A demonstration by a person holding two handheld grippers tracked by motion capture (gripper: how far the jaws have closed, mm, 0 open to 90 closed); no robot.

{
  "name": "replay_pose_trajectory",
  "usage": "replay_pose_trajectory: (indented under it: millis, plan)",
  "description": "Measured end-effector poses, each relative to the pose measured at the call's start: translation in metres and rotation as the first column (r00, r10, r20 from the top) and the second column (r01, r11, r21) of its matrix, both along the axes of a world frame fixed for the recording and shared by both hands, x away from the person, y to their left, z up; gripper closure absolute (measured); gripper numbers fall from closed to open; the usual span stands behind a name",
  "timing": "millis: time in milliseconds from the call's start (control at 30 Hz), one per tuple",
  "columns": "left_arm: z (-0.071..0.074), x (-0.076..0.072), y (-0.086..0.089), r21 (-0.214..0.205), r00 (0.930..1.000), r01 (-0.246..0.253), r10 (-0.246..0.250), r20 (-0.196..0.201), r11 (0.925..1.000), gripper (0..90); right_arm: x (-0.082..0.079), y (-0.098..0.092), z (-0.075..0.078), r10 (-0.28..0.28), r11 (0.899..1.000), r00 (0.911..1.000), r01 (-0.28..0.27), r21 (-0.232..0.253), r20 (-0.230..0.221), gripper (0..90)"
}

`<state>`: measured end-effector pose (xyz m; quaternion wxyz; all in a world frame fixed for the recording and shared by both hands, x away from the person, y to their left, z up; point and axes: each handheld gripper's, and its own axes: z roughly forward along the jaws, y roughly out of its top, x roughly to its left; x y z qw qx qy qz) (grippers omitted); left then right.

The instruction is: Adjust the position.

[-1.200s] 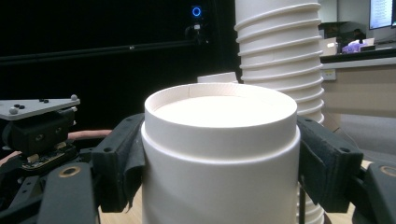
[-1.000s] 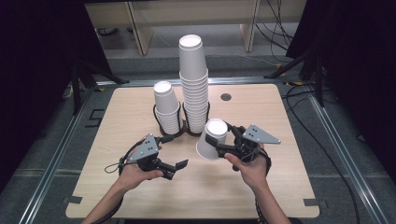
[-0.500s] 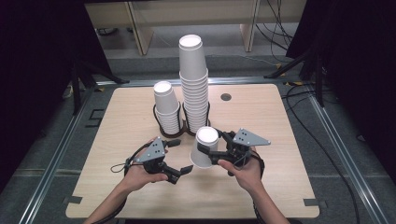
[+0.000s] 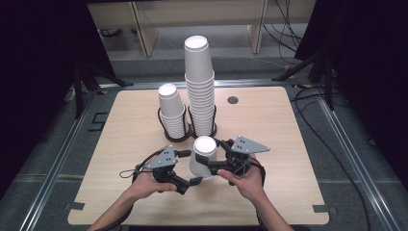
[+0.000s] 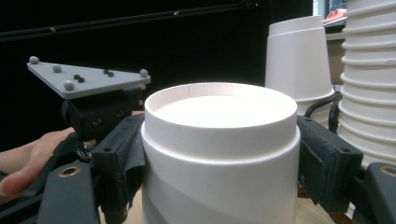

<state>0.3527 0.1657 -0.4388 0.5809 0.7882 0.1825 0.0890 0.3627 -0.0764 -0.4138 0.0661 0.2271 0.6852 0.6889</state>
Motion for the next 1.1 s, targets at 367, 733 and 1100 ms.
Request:
replay_pose_trajectory:
  millis: [367, 733, 1100]
  plan:
    - [-0.0045, 0.0041, -0.0062, 0.011, 0.9999, 0.011, -0.011, -0.005, 0.9999, 0.0, 0.0013, 0.0080, 0.0034, 0.030, 0.999, 0.9994, -0.030, -0.016, 0.019, 25.1]
    - [-0.0052, 0.0055, -0.0021, 0.010, 0.9999, 0.010, -0.010, 0.009, 0.9999, 9.5, 0.0013, 0.0060, 0.0006, 0.036, 0.999, 0.9988, -0.036, -0.011, 0.033, 25.1]
    - [-0.0039, 0.0054, -0.0011, 0.042, 0.9992, 0.019, -0.021, 0.035, 0.9989, 13.1, 0.0009, 0.0063, -0.0017, 0.035, 0.999, 0.9994, -0.034, -0.016, 0.005, 24.2]
